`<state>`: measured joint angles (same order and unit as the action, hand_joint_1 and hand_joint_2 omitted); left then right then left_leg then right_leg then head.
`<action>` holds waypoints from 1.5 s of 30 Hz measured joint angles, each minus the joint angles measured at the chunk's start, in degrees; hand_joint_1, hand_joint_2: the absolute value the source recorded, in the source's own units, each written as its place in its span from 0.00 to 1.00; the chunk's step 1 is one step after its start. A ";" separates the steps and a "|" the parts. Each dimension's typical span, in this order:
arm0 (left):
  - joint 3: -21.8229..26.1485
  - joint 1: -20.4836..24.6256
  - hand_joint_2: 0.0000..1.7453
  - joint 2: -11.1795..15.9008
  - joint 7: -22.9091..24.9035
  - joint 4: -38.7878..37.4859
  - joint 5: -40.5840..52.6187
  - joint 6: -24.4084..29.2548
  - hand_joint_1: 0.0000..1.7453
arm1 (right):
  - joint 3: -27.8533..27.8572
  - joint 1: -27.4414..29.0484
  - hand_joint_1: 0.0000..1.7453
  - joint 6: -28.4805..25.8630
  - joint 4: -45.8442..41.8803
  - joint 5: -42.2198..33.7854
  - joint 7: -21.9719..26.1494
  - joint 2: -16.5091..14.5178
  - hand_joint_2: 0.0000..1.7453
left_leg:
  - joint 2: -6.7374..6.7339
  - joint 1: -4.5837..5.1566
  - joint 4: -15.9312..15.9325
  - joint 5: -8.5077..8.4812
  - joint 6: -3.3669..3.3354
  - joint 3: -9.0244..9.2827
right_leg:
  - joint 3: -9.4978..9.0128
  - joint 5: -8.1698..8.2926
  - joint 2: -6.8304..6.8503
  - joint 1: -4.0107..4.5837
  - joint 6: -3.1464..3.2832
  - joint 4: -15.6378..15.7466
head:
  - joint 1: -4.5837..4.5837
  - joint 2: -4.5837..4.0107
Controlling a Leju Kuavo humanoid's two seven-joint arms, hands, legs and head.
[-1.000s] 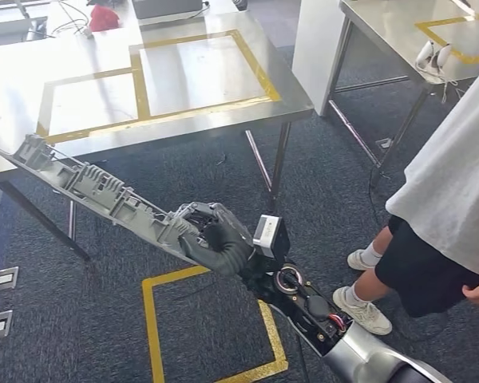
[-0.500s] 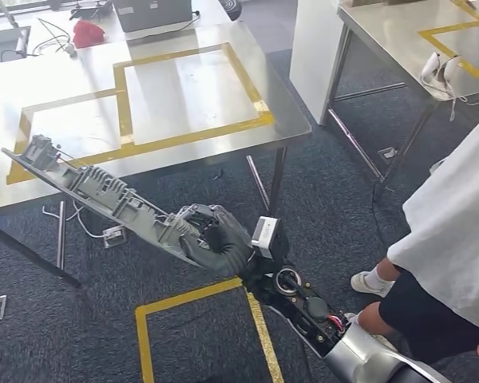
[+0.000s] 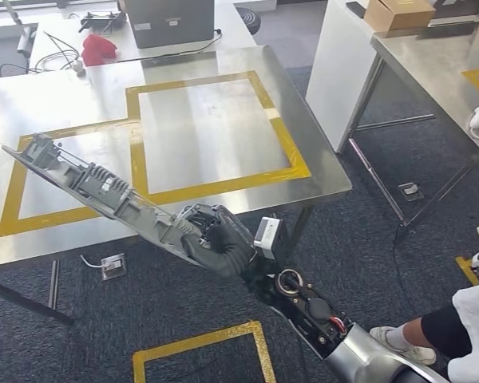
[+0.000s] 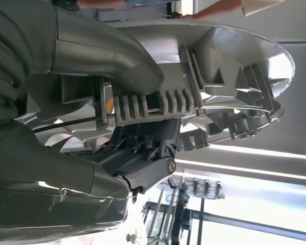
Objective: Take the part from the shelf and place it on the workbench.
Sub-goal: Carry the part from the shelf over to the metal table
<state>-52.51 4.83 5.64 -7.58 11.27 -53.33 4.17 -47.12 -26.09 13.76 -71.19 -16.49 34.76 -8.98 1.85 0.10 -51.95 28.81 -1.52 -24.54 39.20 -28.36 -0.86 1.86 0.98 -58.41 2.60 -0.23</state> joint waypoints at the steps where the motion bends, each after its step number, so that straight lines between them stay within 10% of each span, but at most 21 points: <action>1: -0.02 -0.18 1.00 -0.29 0.03 0.02 0.00 -0.01 0.00 | -0.02 0.21 1.00 0.02 0.13 0.01 0.05 0.16 1.00 | 0.24 -0.01 0.47 0.81 0.27 1.23 | 0.18 7.08 -0.40 0.56 0.69 3.71 | -0.01 0.00; 3: -0.05 -0.06 1.00 -0.66 0.43 0.05 0.01 -0.04 0.00 | -0.03 0.43 1.00 0.05 0.24 0.02 0.32 0.42 1.00 | 0.55 -0.10 1.03 1.62 0.93 3.03 | 0.01 15.04 -0.95 1.37 1.55 7.28 | -0.01 0.00; 7: -0.05 0.70 1.00 -0.49 1.08 0.14 0.13 -0.18 0.00 | 0.16 0.10 1.00 0.05 -0.40 0.01 0.97 0.41 1.00 | -0.30 0.22 -6.12 -0.10 1.78 0.11 | -3.96 12.98 -0.52 -0.01 2.02 9.60 | -0.70 0.01; 10: -0.07 0.58 1.00 -0.20 1.27 0.15 0.17 -0.18 0.00 | 0.22 0.56 1.00 0.07 -0.17 -0.02 1.10 0.69 1.00 | -0.82 -0.43 -14.72 5.44 2.94 -5.95 | -7.16 11.40 -0.31 -1.22 1.63 11.28 | -0.54 0.01; 12: -0.09 0.36 1.00 0.00 1.44 0.14 0.19 -0.04 0.00 | 0.22 0.74 1.00 0.07 -0.15 -0.01 1.13 0.82 1.00 | -0.90 -1.24 -14.49 8.00 4.32 -8.03 | -8.48 10.34 -0.40 -2.24 0.79 11.38 | -0.38 0.01; 16: -0.13 0.29 1.00 0.00 1.59 0.13 0.34 0.21 0.00 | 0.24 0.92 1.00 -0.01 -0.18 0.07 0.91 0.92 1.00 | -1.15 -3.93 -1.09 -4.31 7.30 -7.67 | -8.28 7.99 -0.79 -3.82 -1.95 8.66 | 0.13 0.01; 21: -0.16 1.04 1.00 -0.06 1.83 0.11 0.67 0.47 0.00 | 0.26 0.92 1.00 0.14 -0.68 0.50 0.68 0.96 1.00 | -0.92 -3.76 -2.18 -5.49 3.90 -9.10 | -6.55 4.98 -0.52 -4.14 -4.05 4.70 | 0.01 0.01; 26: -0.16 1.45 1.00 0.04 1.97 0.11 0.81 0.17 0.00 | 0.23 0.65 1.00 0.43 -1.09 0.55 0.63 0.96 1.00 | -1.29 -2.57 -2.26 -5.87 2.26 -9.27 | -0.80 -5.24 0.54 -3.60 -3.73 -13.02 | -0.19 0.01; 28: -0.17 1.48 1.00 0.08 1.99 0.11 0.79 0.09 0.00 | 0.22 0.63 1.00 0.54 -1.10 0.55 0.62 0.96 1.00 | -1.31 -1.87 -2.26 -6.16 1.88 -9.53 | -2.62 -4.29 0.53 -3.03 -2.81 -11.73 | -0.20 0.01; 31: -0.20 1.48 1.00 -0.08 1.60 0.15 0.78 0.02 0.00 | 0.23 0.27 1.00 0.68 -1.32 0.56 0.58 0.92 1.00 | -1.28 -1.18 -2.20 -6.68 1.67 -9.81 | -10.46 -0.53 0.72 -1.59 -0.37 0.85 | -0.18 0.01; 33: -0.21 1.47 1.00 -0.17 1.09 0.19 0.74 0.00 0.00 | 0.22 -0.04 1.00 0.84 -1.54 0.57 0.62 0.86 1.00 | -1.37 -1.15 -2.07 -7.09 2.07 -9.87 | -12.50 0.10 1.01 -0.90 0.38 4.73 | -0.16 0.01; 36: -0.21 1.50 1.00 0.02 0.82 0.20 0.55 0.01 0.00 | 0.22 -0.19 1.00 1.06 -1.66 0.58 0.72 0.75 1.00 | -1.53 -1.17 -2.30 -7.11 2.96 -10.12 | -12.44 1.26 1.14 -1.16 0.45 6.01 | -0.16 0.01; 40: -0.21 1.44 1.00 0.15 0.79 0.20 0.22 0.00 0.00 | 0.22 -0.10 1.00 1.14 -1.68 0.60 0.73 0.50 1.00 | -1.53 -1.20 -14.78 1.02 3.77 -15.09 | -11.38 2.81 1.26 -1.43 1.00 6.71 | -0.01 0.01; 42: -0.21 1.36 1.00 0.27 0.79 0.20 0.16 0.01 0.00 | 0.21 0.07 1.00 1.16 -1.67 0.61 0.72 0.50 1.00 | -1.54 -1.28 -19.14 2.40 4.18 -16.21 | -10.77 3.08 1.26 -1.40 0.95 6.52 | 0.00 0.01; 45: -0.21 1.29 1.00 0.50 0.79 0.20 0.02 0.05 0.00 | 0.21 0.15 1.00 1.22 -1.66 0.62 0.73 0.50 1.00 | -1.64 -1.64 -10.23 -1.71 4.57 -10.37 | -10.17 2.94 1.24 -1.55 0.50 5.63 | 0.00 0.01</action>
<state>-52.72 6.12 6.14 -6.80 11.47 -53.31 4.22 -46.91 -25.94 14.99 -72.85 -15.87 35.49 -8.48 0.21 -1.54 -62.17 27.10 3.05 -34.91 29.03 -25.42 0.39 0.32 1.48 -52.79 2.60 -0.22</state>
